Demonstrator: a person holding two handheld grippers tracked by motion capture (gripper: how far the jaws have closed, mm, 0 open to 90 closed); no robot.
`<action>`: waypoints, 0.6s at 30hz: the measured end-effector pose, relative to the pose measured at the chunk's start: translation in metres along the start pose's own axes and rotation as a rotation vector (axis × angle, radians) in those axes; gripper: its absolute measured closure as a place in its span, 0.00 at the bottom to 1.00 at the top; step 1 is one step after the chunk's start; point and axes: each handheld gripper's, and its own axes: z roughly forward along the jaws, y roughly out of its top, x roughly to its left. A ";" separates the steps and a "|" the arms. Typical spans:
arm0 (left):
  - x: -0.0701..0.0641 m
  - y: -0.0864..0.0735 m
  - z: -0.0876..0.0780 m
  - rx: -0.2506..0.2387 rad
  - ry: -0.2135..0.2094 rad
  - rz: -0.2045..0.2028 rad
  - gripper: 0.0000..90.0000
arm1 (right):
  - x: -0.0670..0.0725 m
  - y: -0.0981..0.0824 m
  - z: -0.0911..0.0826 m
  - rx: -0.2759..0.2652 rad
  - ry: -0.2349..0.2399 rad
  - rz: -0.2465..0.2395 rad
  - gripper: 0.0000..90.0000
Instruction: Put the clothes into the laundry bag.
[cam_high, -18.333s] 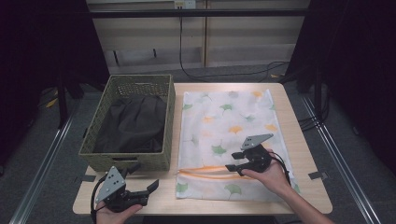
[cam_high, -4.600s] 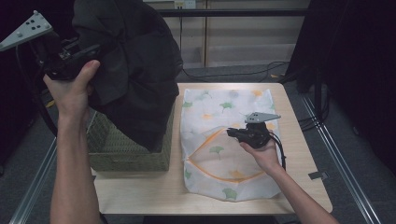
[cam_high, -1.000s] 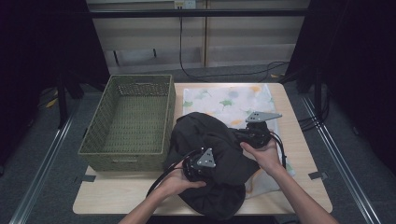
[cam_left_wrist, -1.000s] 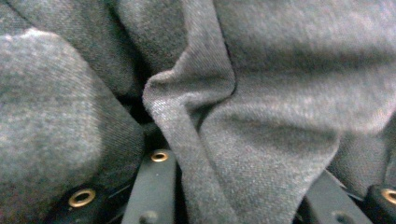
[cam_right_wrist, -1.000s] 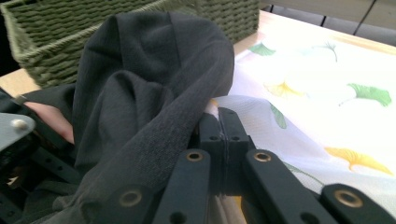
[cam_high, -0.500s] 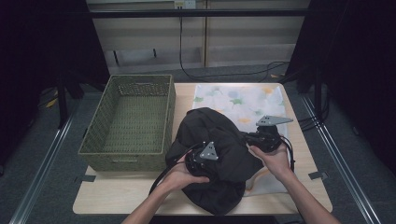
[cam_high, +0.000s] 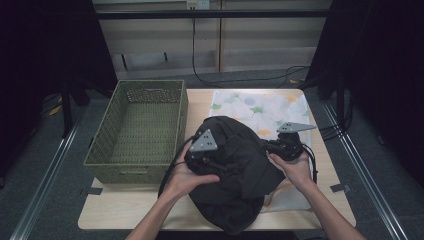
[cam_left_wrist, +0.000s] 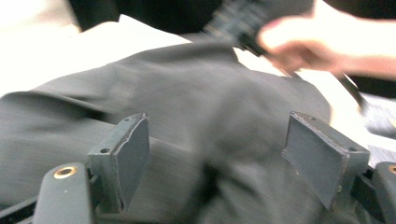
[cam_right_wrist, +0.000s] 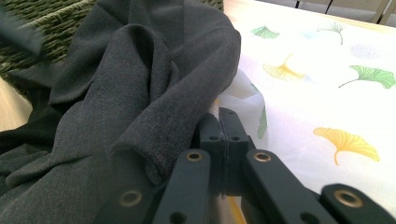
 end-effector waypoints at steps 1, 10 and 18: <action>0.009 0.002 0.002 0.001 0.011 -0.022 0.20 | 0.000 0.000 0.000 0.000 0.001 -0.002 1.00; 0.038 -0.009 0.029 0.014 0.104 -0.066 0.05 | 0.000 0.001 -0.001 -0.002 0.008 -0.012 1.00; 0.033 -0.027 0.057 0.164 0.127 0.008 0.02 | 0.001 0.001 0.005 0.011 0.003 -0.021 1.00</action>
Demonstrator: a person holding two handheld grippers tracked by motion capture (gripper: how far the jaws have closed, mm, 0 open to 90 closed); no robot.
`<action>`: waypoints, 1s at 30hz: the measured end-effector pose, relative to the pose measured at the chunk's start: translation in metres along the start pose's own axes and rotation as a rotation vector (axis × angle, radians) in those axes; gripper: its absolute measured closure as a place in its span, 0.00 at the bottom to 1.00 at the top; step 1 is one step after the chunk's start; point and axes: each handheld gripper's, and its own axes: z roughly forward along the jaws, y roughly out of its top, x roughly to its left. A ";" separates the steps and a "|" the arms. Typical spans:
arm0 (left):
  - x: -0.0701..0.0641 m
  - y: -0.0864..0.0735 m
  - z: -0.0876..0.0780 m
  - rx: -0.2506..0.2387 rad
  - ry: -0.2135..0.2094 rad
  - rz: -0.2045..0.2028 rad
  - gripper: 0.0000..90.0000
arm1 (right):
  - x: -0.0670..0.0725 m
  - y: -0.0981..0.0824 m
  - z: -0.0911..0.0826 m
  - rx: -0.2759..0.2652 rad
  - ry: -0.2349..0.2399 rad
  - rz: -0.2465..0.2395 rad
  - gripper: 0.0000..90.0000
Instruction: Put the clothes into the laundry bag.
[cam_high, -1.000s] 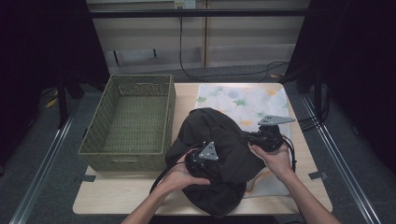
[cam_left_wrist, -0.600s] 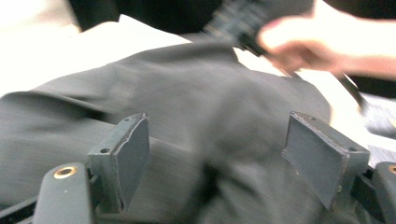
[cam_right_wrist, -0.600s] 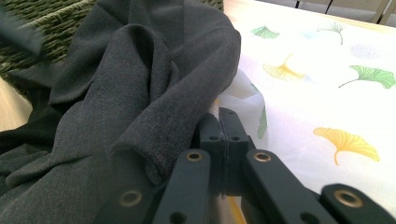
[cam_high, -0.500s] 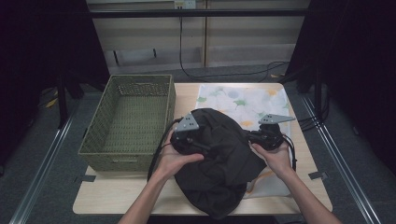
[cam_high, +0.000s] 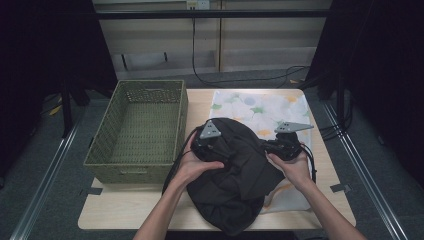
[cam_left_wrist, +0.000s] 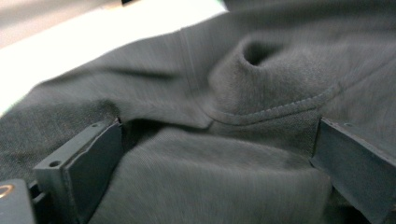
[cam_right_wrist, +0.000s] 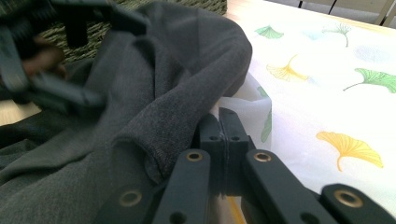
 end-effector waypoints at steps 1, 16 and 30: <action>-0.002 -0.004 0.007 0.036 -0.008 0.003 0.02 | 0.000 0.000 0.001 0.001 0.000 -0.001 1.00; 0.010 -0.021 0.010 0.055 -0.017 -0.127 0.82 | -0.001 -0.002 0.010 0.027 -0.001 -0.006 1.00; -0.026 0.017 -0.035 -0.119 -0.049 -0.018 0.85 | -0.008 -0.001 0.011 0.001 -0.005 0.031 1.00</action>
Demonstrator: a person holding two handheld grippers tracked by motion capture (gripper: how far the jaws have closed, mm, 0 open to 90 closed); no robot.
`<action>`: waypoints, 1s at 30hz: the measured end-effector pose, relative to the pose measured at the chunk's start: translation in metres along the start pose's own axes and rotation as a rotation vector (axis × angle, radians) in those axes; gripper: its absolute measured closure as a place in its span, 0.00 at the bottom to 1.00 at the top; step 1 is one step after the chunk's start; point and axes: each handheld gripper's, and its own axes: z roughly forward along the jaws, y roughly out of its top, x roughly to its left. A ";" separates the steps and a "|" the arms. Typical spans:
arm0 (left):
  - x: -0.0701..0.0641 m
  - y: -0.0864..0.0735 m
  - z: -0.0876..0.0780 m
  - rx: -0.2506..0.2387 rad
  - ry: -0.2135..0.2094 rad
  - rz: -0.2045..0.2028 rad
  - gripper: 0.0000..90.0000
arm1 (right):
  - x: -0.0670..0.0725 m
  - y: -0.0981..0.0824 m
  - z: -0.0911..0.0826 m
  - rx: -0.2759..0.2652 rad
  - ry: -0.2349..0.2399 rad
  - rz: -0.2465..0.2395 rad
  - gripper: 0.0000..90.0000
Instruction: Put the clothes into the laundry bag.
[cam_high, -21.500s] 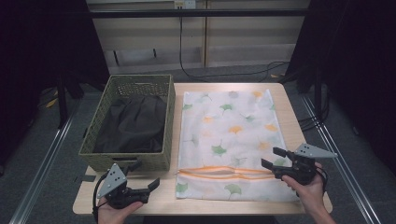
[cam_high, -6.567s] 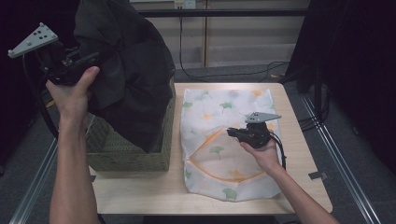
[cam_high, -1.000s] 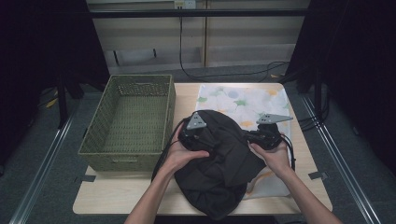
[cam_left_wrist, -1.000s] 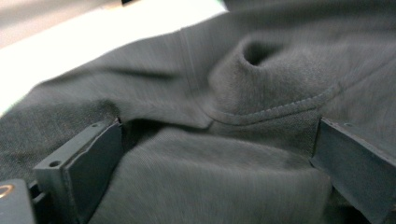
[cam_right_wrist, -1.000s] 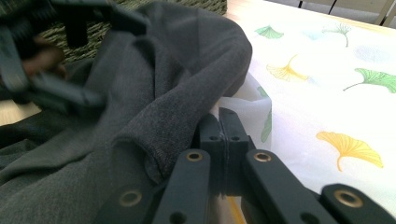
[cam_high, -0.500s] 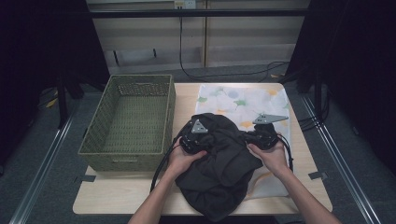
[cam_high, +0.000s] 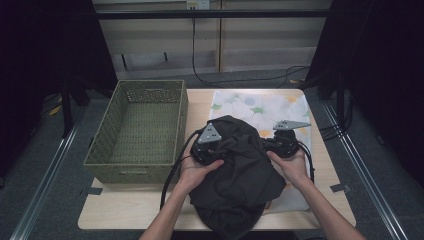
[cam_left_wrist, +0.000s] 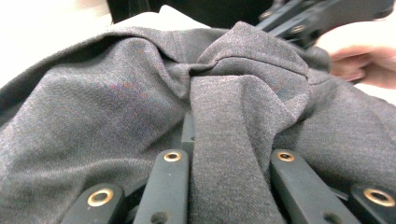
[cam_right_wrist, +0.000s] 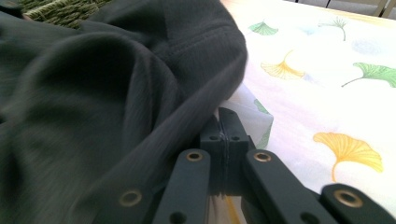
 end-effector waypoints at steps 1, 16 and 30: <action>-0.005 0.002 0.001 -0.005 -0.007 0.011 0.85 | 0.001 0.000 0.001 0.000 0.002 0.002 1.00; -0.051 0.000 0.038 0.119 -0.086 0.257 0.85 | 0.009 0.000 0.011 0.027 0.012 -0.016 1.00; -0.048 -0.017 0.064 0.259 -0.108 0.333 0.86 | 0.023 0.016 -0.006 -0.051 0.031 -0.047 1.00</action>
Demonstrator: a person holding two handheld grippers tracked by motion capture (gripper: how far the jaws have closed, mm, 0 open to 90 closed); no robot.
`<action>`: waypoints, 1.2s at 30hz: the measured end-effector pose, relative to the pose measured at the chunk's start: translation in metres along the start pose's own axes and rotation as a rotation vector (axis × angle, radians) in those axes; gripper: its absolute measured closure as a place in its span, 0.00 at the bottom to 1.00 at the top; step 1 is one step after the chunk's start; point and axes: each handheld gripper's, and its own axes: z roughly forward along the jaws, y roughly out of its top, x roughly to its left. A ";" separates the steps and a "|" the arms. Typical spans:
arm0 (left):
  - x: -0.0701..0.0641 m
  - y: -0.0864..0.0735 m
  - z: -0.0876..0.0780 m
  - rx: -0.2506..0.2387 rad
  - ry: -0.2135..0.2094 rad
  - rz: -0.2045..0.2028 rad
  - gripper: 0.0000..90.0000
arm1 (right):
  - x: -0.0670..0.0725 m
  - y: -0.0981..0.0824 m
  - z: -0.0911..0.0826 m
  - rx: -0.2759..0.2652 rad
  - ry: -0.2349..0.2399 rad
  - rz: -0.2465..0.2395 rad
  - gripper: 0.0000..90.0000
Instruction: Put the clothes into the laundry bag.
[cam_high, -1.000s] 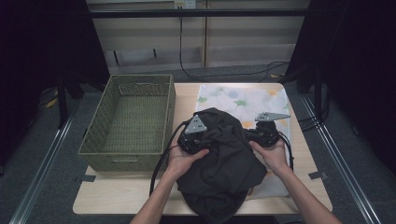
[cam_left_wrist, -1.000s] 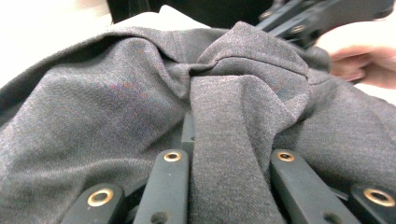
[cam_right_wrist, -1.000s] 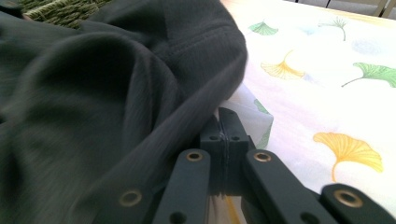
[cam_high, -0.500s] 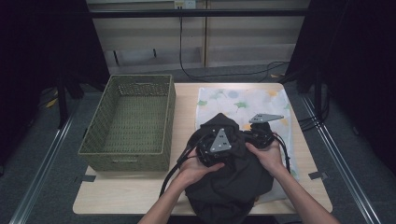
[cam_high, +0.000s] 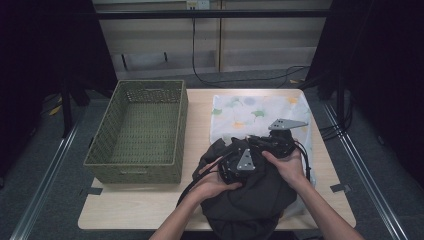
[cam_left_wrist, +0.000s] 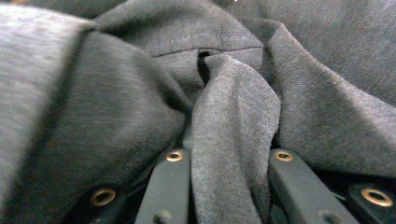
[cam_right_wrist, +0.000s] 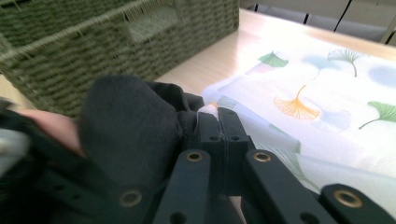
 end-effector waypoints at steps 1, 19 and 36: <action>0.004 -0.001 0.000 0.005 0.017 0.006 0.86 | 0.001 0.001 -0.001 -0.006 0.001 0.001 1.00; 0.026 -0.013 -0.066 -0.294 0.033 -0.218 0.51 | -0.017 -0.005 -0.007 -0.020 -0.033 0.043 1.00; 0.085 -0.015 -0.080 -0.310 0.170 -0.439 0.10 | -0.019 -0.007 -0.010 -0.016 -0.034 0.045 1.00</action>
